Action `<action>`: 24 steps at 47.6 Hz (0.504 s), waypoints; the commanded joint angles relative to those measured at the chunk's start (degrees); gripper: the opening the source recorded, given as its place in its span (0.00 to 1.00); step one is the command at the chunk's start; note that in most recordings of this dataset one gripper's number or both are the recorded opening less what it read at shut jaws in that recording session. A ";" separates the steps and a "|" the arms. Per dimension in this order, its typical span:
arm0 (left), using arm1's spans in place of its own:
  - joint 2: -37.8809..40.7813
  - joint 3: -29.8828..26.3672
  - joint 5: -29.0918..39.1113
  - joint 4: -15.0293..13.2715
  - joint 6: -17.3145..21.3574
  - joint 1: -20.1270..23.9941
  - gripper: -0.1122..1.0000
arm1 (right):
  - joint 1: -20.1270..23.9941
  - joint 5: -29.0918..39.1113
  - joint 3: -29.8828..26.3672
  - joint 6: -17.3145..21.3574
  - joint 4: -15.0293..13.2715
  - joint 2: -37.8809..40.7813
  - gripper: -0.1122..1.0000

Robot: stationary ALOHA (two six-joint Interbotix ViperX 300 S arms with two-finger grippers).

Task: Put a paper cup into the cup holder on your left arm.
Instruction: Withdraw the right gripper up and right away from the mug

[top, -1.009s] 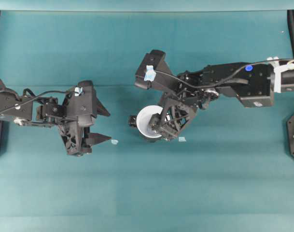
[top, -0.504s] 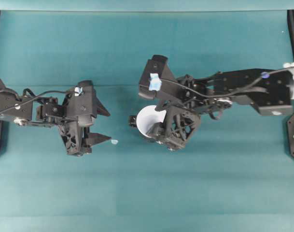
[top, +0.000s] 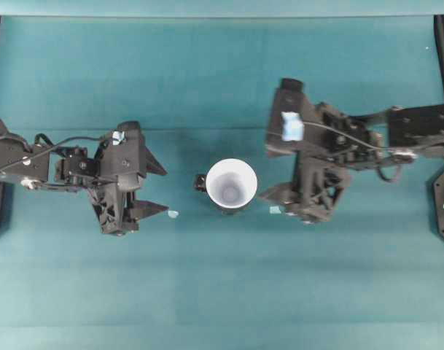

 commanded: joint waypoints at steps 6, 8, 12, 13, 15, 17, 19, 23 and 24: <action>-0.35 -1.23 -0.44 0.00 0.00 -0.26 0.89 | 0.18 -2.02 2.46 -1.41 -0.26 -3.16 0.93; -0.44 -1.23 -0.44 0.00 0.00 -0.35 0.89 | 0.18 -2.11 2.99 -1.85 -0.26 -3.60 0.93; -1.14 -1.23 -0.44 0.00 0.00 -0.35 0.89 | 0.18 -2.20 3.60 -2.55 -0.26 -4.04 0.93; -1.32 -1.23 -0.44 0.00 0.00 -0.44 0.89 | 0.18 -2.20 3.69 -2.72 -0.26 -4.13 0.93; -1.76 -1.23 -0.26 0.09 0.09 -0.44 0.89 | 0.18 -2.20 3.87 -3.08 -0.18 -4.31 0.93; -2.20 -1.14 -0.18 0.00 0.09 -0.44 0.89 | 0.09 -2.20 4.04 -3.25 -0.26 -4.31 0.93; -2.55 -1.05 -0.09 0.00 0.09 -0.44 0.89 | 0.09 -2.20 4.13 -3.34 -0.26 -4.31 0.93; -3.16 -0.70 0.35 0.09 0.18 -0.44 0.89 | 0.18 -2.20 4.39 -3.43 -0.26 -4.31 0.93; -3.34 -0.53 0.44 0.09 0.18 -0.35 0.89 | 0.18 -2.20 4.57 -3.34 -0.26 -4.31 0.93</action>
